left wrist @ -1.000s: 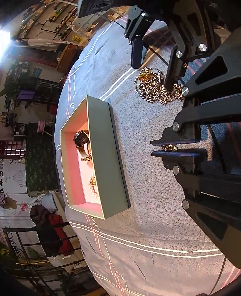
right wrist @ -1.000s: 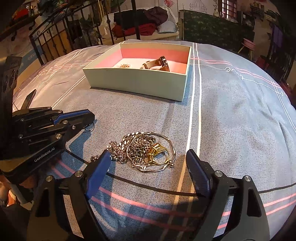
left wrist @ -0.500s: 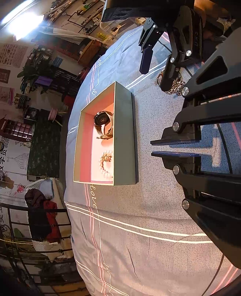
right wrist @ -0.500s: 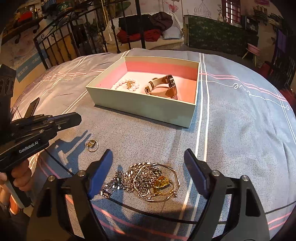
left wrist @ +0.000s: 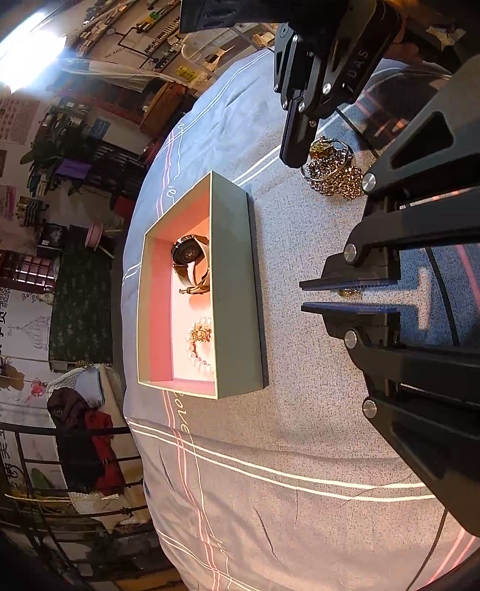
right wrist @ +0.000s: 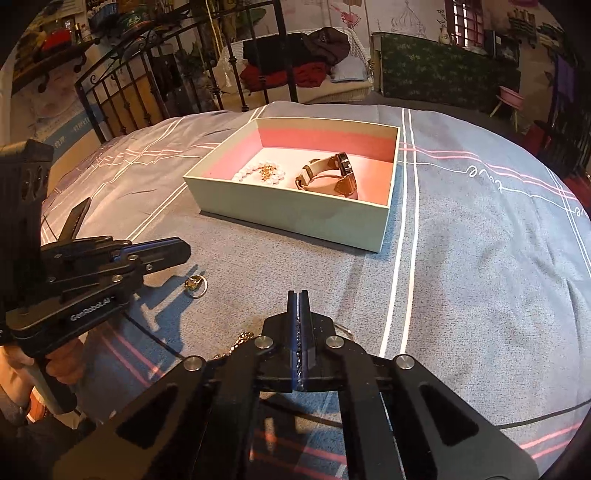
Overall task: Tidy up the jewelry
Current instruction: 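Grasp a small gold ring with the left tool while the right tool grasps a chain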
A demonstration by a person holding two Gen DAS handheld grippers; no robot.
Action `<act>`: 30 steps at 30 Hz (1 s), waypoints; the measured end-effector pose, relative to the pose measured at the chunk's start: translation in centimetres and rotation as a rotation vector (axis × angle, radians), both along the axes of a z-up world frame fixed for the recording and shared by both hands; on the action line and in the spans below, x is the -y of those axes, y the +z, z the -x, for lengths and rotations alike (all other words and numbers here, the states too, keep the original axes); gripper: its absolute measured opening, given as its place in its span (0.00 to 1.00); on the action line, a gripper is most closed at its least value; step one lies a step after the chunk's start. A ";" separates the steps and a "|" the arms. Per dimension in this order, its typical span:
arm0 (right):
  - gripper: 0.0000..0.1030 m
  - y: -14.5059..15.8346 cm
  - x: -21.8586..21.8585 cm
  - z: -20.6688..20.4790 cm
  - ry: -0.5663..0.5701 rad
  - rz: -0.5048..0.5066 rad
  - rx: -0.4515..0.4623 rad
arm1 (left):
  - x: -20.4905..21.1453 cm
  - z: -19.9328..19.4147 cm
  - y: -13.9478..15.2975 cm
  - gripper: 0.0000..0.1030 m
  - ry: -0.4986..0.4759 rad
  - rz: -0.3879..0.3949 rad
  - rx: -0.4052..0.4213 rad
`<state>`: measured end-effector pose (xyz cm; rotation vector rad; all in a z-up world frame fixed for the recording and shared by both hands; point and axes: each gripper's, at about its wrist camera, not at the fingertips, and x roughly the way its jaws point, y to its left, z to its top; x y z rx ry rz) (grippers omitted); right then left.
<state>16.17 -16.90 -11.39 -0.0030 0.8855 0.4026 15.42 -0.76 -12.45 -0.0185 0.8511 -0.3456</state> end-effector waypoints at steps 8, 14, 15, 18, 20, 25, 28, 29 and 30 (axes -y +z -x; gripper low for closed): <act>0.09 -0.6 -1.0 1.8 0.073 -0.082 -0.043 | 0.1 -0.1 -0.5 0.06 0.001 0.001 -0.018; 0.46 -0.9 -2.4 3.6 0.112 -0.041 -0.020 | 0.0 -0.1 -0.8 0.06 0.005 0.005 -0.034; 0.32 -1.2 -2.7 3.7 0.122 -0.027 -0.032 | 0.0 -0.1 -0.9 0.06 0.003 0.008 -0.038; 0.19 -1.9 -3.0 3.7 0.128 0.004 -0.048 | 0.0 0.0 -0.8 0.06 0.005 0.010 -0.037; 0.19 -1.4 -2.7 3.9 0.128 -0.002 -0.033 | -0.1 0.0 -0.7 0.06 0.007 0.010 -0.034; 0.18 1.1 -1.4 3.3 0.092 -0.032 0.049 | -0.2 0.1 -0.5 0.06 0.012 0.010 -0.027; 0.18 3.2 -0.4 2.4 0.077 -0.055 0.098 | -0.1 0.2 -0.3 0.06 0.013 0.006 -0.022; 0.18 3.8 -0.1 2.1 0.066 -0.054 0.123 | -0.1 0.2 -0.3 0.06 0.013 0.007 -0.021; 0.18 4.3 0.1 1.8 0.063 -0.058 0.140 | -0.1 0.3 -0.3 0.06 0.011 0.009 -0.020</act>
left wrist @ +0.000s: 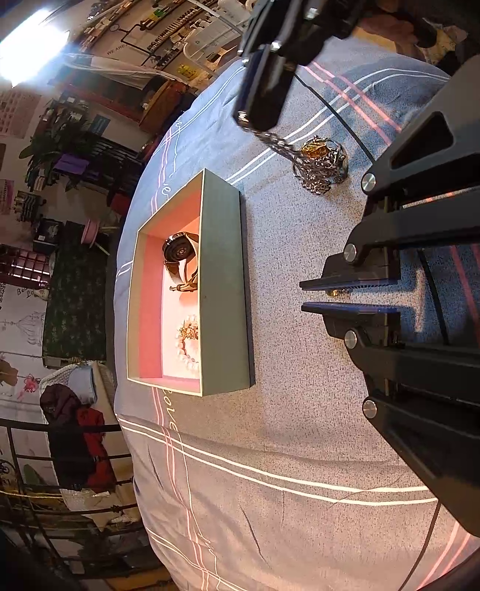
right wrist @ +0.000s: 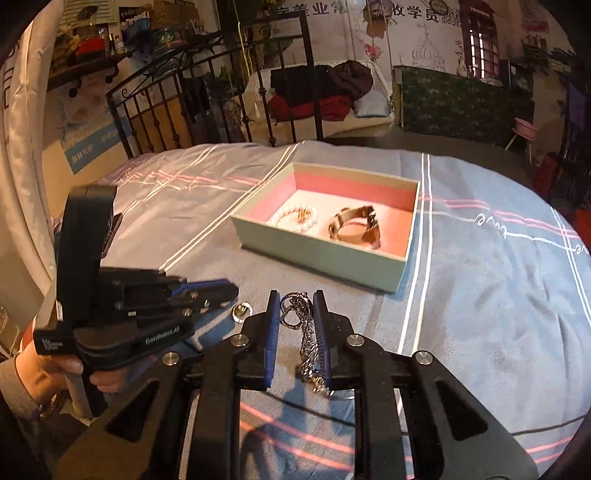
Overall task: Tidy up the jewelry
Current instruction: 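Grasp a small gold ring with the left tool while the right tool grasps a chain, then lower the ring and chain into the box and open both tools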
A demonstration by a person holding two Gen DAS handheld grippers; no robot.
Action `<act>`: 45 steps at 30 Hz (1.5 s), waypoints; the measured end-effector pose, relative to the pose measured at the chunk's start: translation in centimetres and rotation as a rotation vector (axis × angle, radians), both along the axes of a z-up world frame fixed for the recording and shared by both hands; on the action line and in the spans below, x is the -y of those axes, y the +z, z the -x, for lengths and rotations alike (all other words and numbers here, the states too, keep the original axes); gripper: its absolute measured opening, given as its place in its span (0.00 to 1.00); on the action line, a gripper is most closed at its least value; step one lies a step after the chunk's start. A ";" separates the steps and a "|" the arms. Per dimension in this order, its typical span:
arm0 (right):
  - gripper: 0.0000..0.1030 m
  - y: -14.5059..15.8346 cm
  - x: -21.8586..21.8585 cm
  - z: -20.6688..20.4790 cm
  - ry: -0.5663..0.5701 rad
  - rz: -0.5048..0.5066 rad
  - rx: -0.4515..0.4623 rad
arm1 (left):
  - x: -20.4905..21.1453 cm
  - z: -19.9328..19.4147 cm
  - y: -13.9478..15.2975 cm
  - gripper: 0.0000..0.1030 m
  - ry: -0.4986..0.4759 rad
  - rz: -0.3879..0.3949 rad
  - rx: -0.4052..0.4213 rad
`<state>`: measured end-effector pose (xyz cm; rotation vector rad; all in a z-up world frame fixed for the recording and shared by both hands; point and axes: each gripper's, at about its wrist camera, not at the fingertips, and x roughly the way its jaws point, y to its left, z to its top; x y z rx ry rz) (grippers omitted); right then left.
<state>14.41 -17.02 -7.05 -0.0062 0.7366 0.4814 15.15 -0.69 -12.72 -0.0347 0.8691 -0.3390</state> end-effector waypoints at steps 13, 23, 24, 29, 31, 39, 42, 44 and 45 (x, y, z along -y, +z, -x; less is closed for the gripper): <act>0.18 -0.7 -0.7 -2.7 0.016 0.036 -0.005 | -0.4 0.0 0.3 0.06 0.011 0.001 0.005; 0.06 6.7 -1.0 -2.6 0.027 0.020 0.167 | 0.2 -2.0 5.6 0.06 0.008 -0.007 0.087; 0.04 7.3 -1.1 -2.7 0.030 0.029 0.181 | 0.2 -2.2 6.5 0.06 0.007 0.000 0.113; 0.02 8.1 -0.7 -3.3 0.011 0.039 0.195 | 0.7 -2.8 8.9 0.06 0.014 -0.029 0.188; 0.02 8.0 -0.7 -4.0 0.008 0.042 0.181 | 1.0 -3.2 9.4 0.06 0.011 -0.028 0.195; 0.02 4.3 -1.6 -9.4 -0.025 0.088 0.060 | 1.4 -7.3 8.6 0.06 0.034 -0.009 0.143; 0.02 1.3 -2.0 -12.6 -0.033 0.122 -0.047 | 1.4 -10.1 7.4 0.06 0.058 -0.010 0.075; 0.02 -0.2 -2.6 -13.8 -0.040 0.159 -0.085 | 1.5 -11.4 6.5 0.06 0.071 -0.024 0.032; 0.02 -0.8 -2.8 -14.2 -0.037 0.173 -0.100 | 1.6 -11.9 6.2 0.06 0.072 -0.030 0.017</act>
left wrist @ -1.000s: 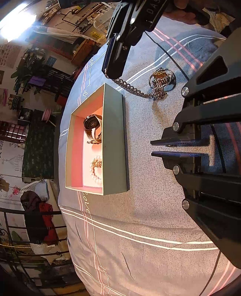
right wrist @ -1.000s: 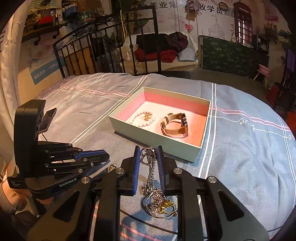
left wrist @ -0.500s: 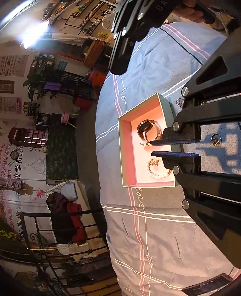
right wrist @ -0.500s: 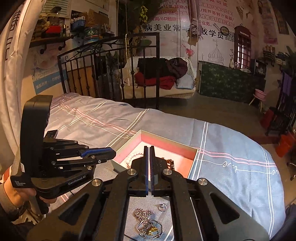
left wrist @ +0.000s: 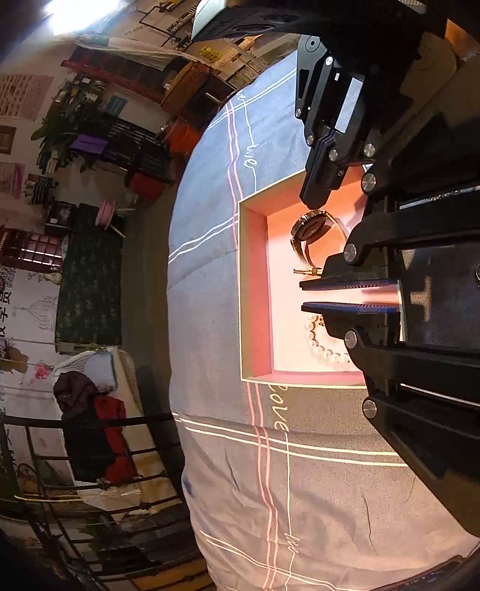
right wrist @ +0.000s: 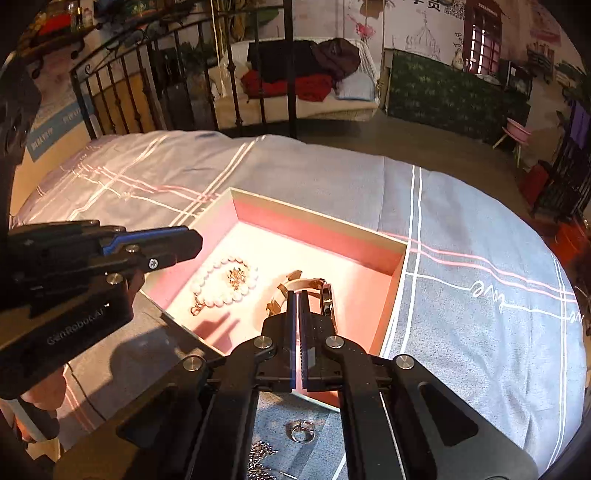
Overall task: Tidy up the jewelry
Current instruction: 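Lower the ring and chain into the box and open both tools, then withdraw both tools back toward the chains and rings on the bed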
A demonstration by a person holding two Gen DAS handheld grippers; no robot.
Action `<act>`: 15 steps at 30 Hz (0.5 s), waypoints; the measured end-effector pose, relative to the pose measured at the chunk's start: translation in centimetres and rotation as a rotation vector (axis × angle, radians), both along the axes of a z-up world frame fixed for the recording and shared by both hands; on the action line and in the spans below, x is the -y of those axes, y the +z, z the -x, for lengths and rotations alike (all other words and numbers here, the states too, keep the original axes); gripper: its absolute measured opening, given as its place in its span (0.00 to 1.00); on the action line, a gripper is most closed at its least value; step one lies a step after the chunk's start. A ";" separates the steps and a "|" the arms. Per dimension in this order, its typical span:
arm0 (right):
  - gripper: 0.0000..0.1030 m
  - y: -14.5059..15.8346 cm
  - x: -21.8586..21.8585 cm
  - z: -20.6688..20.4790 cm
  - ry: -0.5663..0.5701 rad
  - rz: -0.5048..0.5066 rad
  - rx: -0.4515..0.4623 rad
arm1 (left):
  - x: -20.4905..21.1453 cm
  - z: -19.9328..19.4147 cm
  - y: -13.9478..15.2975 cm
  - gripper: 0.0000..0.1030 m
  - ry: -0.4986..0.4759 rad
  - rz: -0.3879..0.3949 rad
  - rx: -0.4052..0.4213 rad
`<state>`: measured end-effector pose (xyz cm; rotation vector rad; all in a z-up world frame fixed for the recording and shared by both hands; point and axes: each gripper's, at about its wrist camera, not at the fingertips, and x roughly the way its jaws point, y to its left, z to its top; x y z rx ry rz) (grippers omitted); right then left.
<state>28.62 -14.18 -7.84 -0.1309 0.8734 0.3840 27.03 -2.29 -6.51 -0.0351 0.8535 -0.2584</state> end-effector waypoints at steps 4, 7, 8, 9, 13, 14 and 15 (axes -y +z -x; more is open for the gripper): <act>0.02 -1.1 -0.3 -0.5 0.001 0.028 -0.017 | 0.1 -0.7 -0.8 0.06 0.016 -0.015 -0.028; 0.02 -1.3 0.1 -0.3 0.006 0.021 -0.014 | -0.2 -0.7 -0.9 0.06 0.022 -0.003 -0.033; 0.02 -1.3 0.3 -0.2 0.006 0.018 -0.019 | -0.2 -0.6 -0.8 0.09 0.022 0.000 -0.032; 0.04 -1.3 0.4 -0.2 0.006 0.011 -0.023 | -0.3 -0.6 -0.6 0.35 0.023 0.005 -0.032; 0.95 0.0 1.7 1.5 -0.044 -0.012 0.056 | -1.2 1.2 1.2 0.94 0.065 0.038 0.054; 0.95 0.5 1.9 2.3 -0.047 -0.012 0.090 | -1.3 1.7 1.5 0.94 0.052 0.043 0.055; 0.95 0.8 2.3 2.9 -0.052 -0.010 0.097 | -1.4 2.2 1.7 0.94 0.045 0.043 0.060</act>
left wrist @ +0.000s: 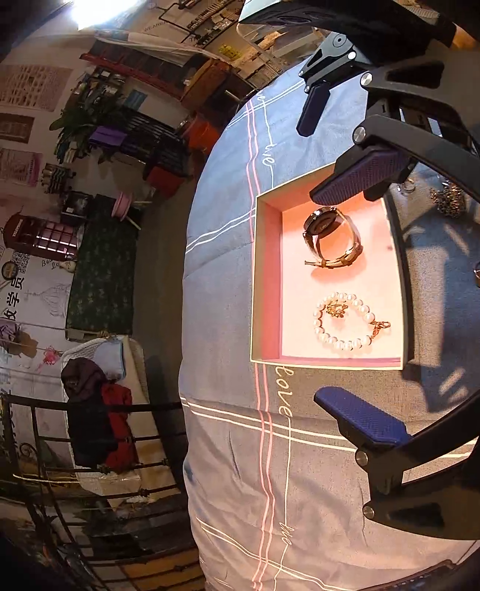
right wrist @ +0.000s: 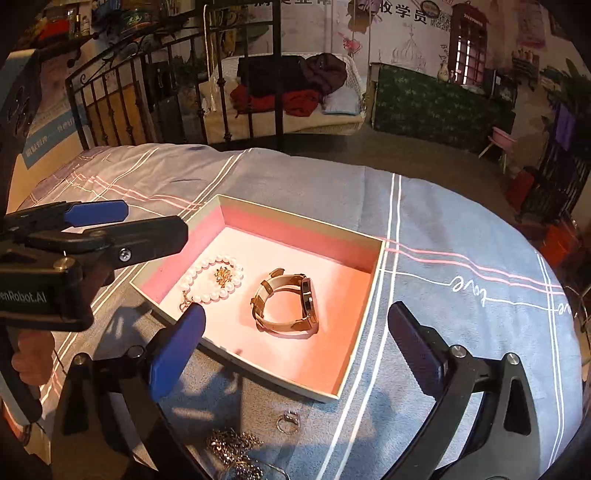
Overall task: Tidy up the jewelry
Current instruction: 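Withdraw both tools back toward the chains and rings on the bed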
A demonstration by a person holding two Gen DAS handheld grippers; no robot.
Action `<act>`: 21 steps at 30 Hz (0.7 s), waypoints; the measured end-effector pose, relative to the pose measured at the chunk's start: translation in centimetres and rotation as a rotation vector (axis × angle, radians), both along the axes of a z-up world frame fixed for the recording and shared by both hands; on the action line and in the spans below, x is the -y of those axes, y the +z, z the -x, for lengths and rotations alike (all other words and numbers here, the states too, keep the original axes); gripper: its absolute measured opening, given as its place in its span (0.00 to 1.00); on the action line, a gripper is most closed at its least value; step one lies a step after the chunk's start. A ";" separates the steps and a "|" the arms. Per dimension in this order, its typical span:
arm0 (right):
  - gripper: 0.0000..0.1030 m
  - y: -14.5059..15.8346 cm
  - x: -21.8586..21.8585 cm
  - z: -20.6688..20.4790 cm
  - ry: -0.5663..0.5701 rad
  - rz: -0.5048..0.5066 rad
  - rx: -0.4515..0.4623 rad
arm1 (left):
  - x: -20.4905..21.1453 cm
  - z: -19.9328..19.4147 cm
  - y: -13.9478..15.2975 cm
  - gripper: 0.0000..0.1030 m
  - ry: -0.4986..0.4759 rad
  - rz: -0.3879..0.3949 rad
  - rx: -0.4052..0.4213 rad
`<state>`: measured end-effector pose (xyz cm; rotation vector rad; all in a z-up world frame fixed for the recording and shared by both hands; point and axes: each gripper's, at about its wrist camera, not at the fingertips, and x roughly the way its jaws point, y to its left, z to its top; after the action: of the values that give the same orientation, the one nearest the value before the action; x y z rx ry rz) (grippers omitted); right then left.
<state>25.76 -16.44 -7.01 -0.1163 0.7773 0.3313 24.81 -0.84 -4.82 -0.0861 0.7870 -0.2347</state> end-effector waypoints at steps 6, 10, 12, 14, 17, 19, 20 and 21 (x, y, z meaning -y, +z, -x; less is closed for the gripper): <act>0.95 0.2 3.3 3.6 -0.084 -0.015 0.029 | -0.9 4.3 -1.7 0.94 -0.010 -0.035 -0.011; 0.95 -1.6 5.7 5.1 -0.125 -0.080 -0.041 | -0.6 7.0 -4.3 0.94 -0.055 -0.059 -0.051; 0.95 -2.5 6.1 5.5 -0.125 -0.091 -0.077 | 0.0 8.3 -5.5 0.92 -0.087 -0.094 -0.054; 0.95 -3.3 6.0 5.9 -0.122 -0.087 -0.097 | 0.7 9.0 -6.6 0.85 -0.128 -0.121 -0.070; 0.95 -4.2 5.7 6.1 -0.119 -0.092 -0.115 | 1.6 9.5 -8.1 0.71 -0.178 -0.171 -0.097; 0.95 -4.5 5.4 6.1 -0.117 -0.096 -0.125 | 2.0 9.8 -8.8 0.70 -0.199 -0.199 -0.096; 0.95 -4.6 5.3 6.1 -0.114 -0.097 -0.126 | 2.0 9.8 -9.1 0.70 -0.211 -0.197 -0.101; 0.95 -4.7 5.2 6.2 -0.109 -0.098 -0.130 | 2.0 9.8 -9.3 0.70 -0.222 -0.188 -0.110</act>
<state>19.61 -21.66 -11.69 0.0400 0.8912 0.2744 15.02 -2.85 -14.08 0.1675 0.9249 -0.3668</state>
